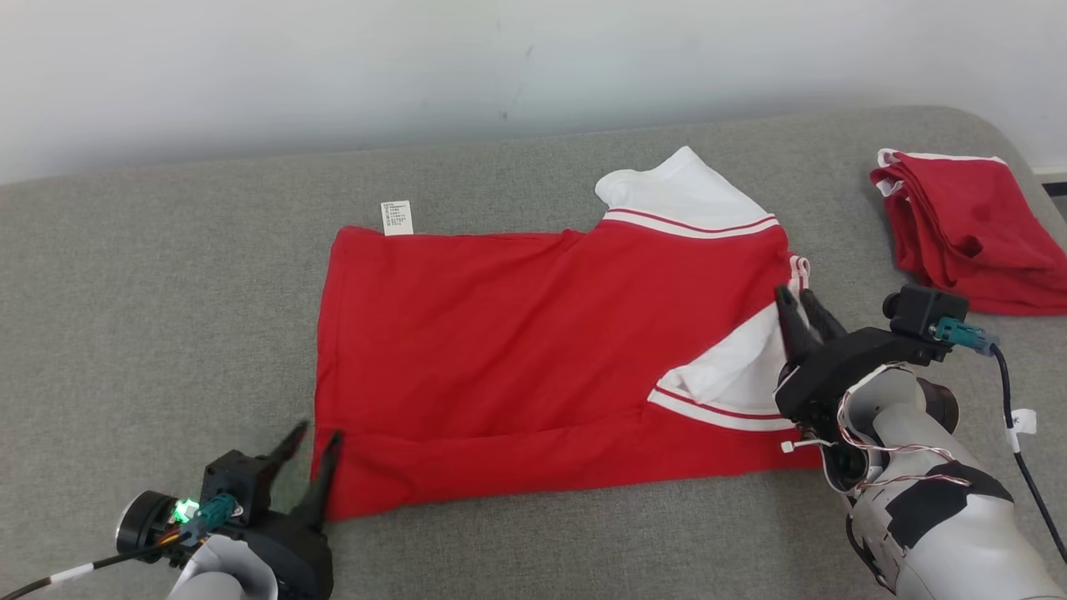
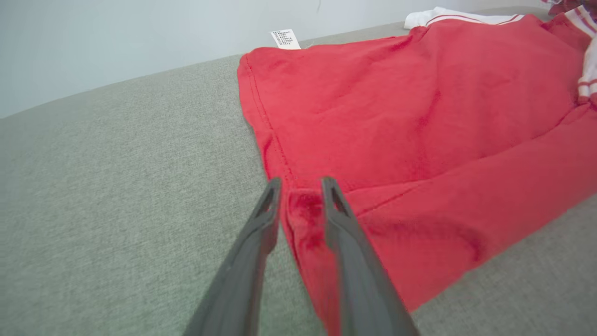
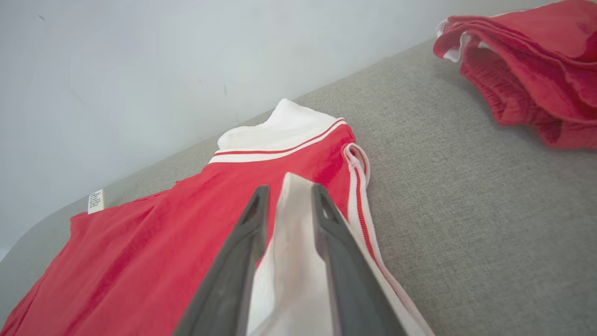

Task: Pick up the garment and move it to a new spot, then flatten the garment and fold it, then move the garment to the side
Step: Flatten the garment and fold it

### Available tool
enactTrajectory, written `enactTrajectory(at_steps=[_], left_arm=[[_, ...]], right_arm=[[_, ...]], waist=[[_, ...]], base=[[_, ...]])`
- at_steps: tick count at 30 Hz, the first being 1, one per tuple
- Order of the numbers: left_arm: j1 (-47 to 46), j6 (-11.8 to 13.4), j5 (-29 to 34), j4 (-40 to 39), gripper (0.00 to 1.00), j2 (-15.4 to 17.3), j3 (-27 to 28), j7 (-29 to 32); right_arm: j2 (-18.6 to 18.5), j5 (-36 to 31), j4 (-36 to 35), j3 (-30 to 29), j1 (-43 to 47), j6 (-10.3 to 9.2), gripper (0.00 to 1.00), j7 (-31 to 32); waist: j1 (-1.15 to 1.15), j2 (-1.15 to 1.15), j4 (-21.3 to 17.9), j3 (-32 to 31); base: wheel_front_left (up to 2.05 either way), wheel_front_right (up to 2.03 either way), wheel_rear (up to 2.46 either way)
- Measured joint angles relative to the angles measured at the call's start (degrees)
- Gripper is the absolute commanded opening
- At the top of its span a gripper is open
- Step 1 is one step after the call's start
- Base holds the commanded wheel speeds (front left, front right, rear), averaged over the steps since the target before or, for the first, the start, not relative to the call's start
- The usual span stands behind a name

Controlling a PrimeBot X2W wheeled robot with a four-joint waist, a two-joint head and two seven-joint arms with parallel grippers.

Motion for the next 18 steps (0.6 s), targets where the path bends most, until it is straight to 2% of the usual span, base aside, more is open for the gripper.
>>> enactTrajectory(at_steps=[6,12,15,18], left_arm=[[2.31,0.11,0.48,-1.96,1.0,-1.58,4.47,0.0],[9.87,0.7,1.42,-9.46,1.0,-3.53,10.48,0.0],[14.02,0.69,2.36,-11.37,1.0,-4.99,11.25,0.0],[15.84,0.63,2.93,-11.49,1.0,-6.1,11.92,0.0]], right_arm=[[-1.25,2.98,-1.19,1.12,1.28,0.0,1.0,-3.72],[-6.23,3.14,-6.79,4.02,9.09,0.0,1.0,-5.87],[-8.44,3.44,-8.79,3.92,13.51,0.0,1.0,-6.15],[-10.54,0.29,-10.89,4.64,16.59,0.0,1.0,-6.34]], waist=[[0.0,0.0,0.23,-1.2],[0.0,0.0,0.67,-2.69],[-0.01,0.0,0.82,-3.02],[0.0,0.0,0.8,-2.7]], base=[[0.0,0.0,0.0],[0.0,0.0,0.0],[0.0,0.0,0.0],[0.0,0.0,0.0]])
